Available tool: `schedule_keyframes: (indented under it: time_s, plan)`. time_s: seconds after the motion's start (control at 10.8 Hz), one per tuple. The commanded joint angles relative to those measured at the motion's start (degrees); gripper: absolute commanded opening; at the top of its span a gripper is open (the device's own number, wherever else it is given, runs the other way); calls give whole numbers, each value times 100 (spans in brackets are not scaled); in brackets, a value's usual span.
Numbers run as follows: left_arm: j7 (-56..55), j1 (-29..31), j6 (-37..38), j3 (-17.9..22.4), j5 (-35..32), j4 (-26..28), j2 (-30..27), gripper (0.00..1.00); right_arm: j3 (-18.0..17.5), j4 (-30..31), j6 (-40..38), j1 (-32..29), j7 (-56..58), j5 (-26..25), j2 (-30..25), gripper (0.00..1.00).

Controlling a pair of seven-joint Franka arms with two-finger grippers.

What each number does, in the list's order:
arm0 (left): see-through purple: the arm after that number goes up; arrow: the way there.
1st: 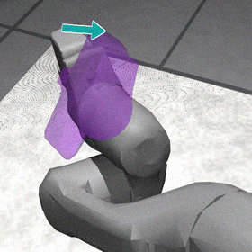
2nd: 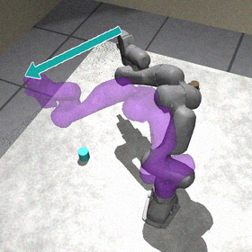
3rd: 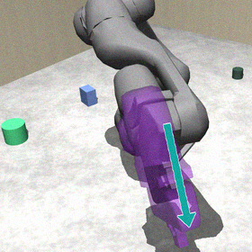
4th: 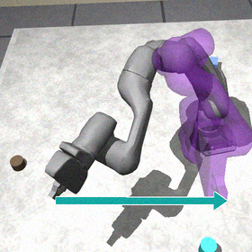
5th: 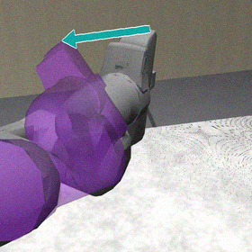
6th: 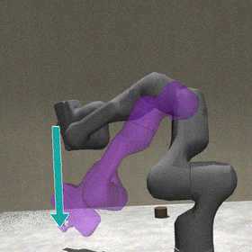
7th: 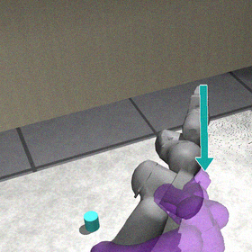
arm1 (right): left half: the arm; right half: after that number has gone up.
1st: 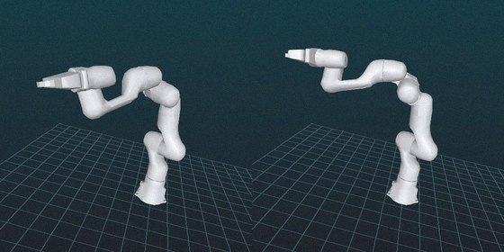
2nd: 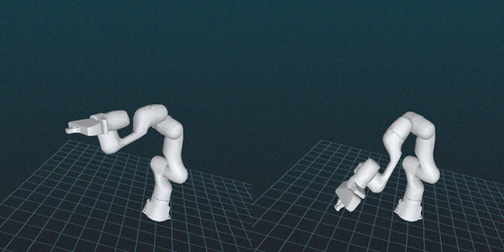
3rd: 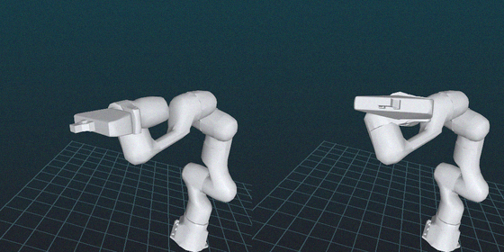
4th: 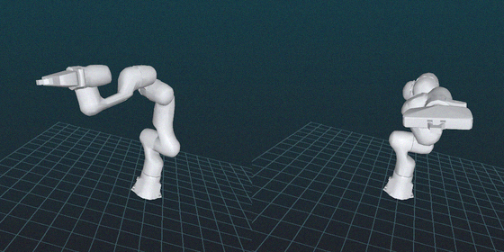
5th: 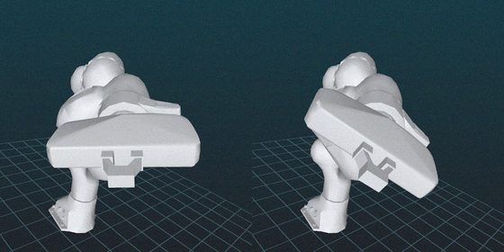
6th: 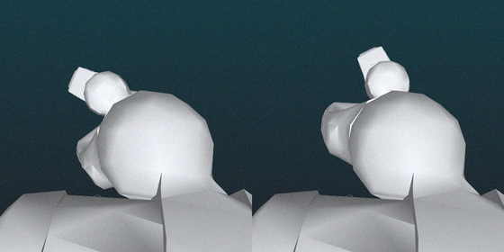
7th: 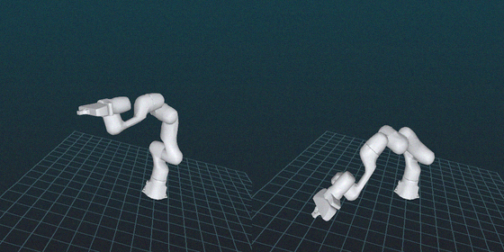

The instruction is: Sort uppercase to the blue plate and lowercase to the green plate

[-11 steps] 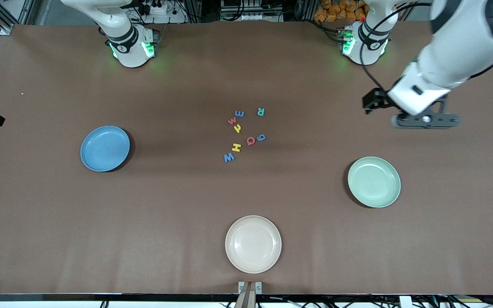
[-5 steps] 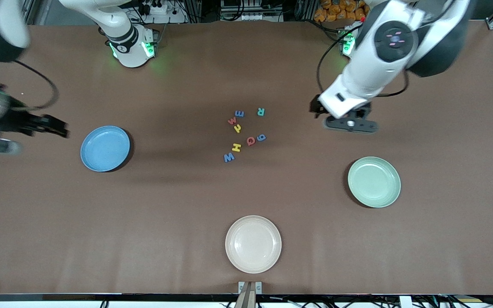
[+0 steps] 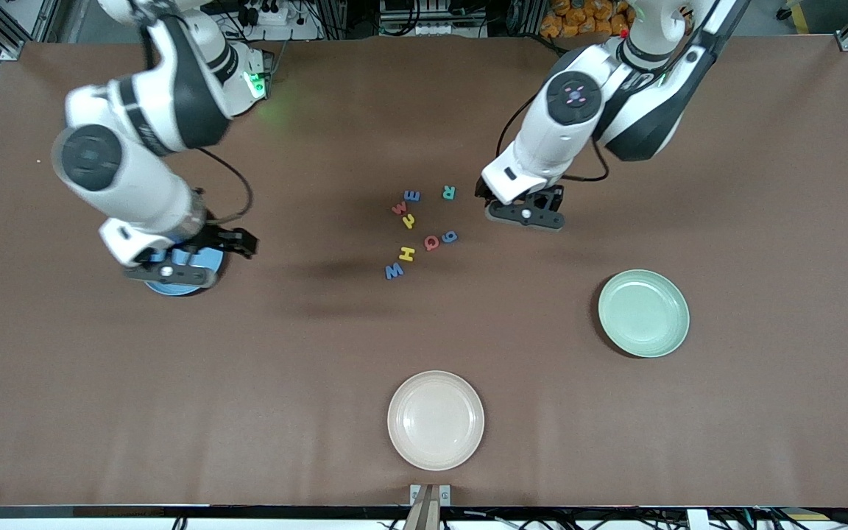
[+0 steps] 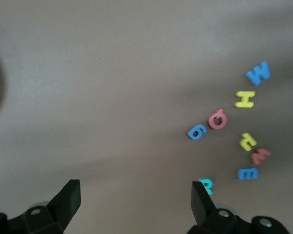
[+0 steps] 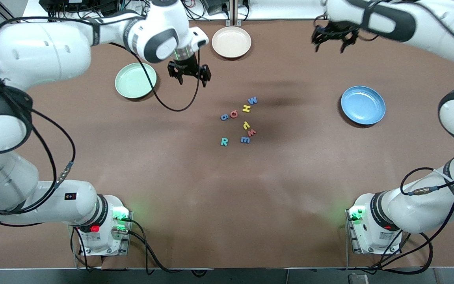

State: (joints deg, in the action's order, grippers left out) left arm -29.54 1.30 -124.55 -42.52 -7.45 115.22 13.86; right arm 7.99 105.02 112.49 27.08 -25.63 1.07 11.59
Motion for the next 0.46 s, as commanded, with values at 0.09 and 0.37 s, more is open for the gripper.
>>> schedule_keyframes:
  time_s: [0.09, 0.37]
  plan:
    - [10, -191, -401, -143, -1290, -114, 774, 100, 36, 633, 914, 403, -443, 261, 18, 100]
    - [826, -506, -886, -152, -2460, -315, 1538, 100, 45, 643, 915, 368, -443, 262, 88, 100]
